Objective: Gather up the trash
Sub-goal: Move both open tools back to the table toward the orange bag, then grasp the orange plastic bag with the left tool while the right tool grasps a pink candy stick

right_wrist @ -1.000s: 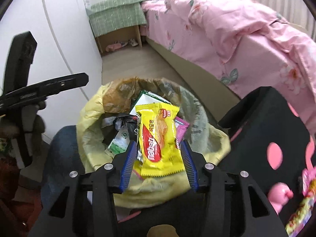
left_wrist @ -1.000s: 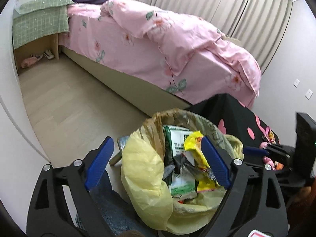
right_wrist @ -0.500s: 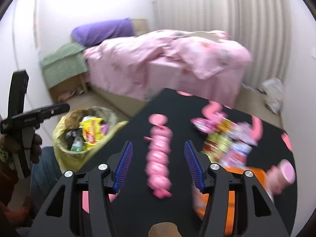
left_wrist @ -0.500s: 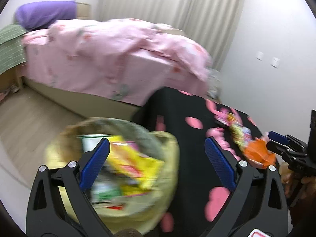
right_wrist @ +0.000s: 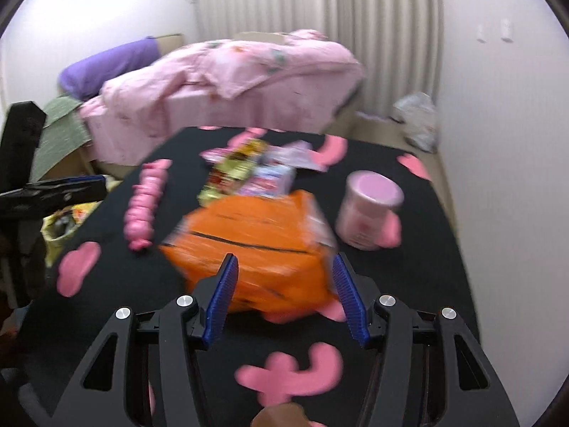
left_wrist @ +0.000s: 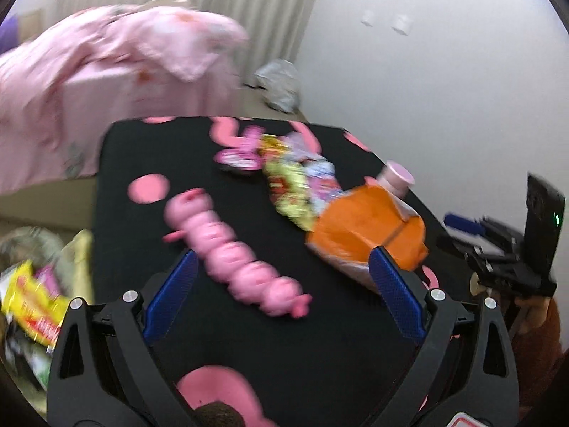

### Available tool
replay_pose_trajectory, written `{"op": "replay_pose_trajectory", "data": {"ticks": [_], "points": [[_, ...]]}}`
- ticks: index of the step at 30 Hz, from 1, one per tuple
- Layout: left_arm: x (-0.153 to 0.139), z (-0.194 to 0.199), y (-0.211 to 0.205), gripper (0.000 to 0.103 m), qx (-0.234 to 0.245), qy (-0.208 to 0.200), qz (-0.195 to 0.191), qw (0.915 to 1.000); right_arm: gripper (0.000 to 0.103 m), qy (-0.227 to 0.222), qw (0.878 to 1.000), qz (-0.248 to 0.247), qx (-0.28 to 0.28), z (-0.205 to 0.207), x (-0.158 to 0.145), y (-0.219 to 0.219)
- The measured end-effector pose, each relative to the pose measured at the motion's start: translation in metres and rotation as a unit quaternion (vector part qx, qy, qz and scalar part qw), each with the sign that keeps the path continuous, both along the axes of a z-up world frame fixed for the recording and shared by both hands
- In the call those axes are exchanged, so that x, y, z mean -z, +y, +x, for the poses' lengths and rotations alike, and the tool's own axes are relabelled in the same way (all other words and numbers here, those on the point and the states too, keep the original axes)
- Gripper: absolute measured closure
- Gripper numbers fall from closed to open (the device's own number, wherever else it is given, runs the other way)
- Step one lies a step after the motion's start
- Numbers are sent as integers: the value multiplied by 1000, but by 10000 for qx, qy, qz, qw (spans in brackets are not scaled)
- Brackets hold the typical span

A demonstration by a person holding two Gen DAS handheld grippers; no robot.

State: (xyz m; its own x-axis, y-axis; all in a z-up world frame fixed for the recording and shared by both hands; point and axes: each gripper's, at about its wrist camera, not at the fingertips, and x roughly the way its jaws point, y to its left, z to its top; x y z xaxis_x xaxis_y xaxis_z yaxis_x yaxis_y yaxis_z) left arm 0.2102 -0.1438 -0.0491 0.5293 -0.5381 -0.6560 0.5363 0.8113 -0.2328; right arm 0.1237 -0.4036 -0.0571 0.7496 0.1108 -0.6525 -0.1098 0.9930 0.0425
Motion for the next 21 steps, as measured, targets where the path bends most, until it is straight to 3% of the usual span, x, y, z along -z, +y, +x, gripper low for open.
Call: {"op": "replay_pose_trajectory", "data": {"ticks": [3,6,10,13,15,21], "points": [[2,3,-37,11,586,53,-27,9983,50,119,9995,-38,294,-7,10,-25],[11,17,-73,11,1008,421,-192,9938,50,114,9979,-2,645,-20,17,-48],[28,33,-114,11,1327,545,178,9895,50,132,9955,198,917,-30,26,-69],[52,47,-133,11,1213,756,857,9860,50,171,9949,187,972,-31,30,-73],[58,50,-134,11,1071,668,1056,9864,50,174,9952,189,950,-32,31,-72],[62,49,-117,18,858,814,896,9889,50,228,9961,247,810,-27,38,-63]]}}
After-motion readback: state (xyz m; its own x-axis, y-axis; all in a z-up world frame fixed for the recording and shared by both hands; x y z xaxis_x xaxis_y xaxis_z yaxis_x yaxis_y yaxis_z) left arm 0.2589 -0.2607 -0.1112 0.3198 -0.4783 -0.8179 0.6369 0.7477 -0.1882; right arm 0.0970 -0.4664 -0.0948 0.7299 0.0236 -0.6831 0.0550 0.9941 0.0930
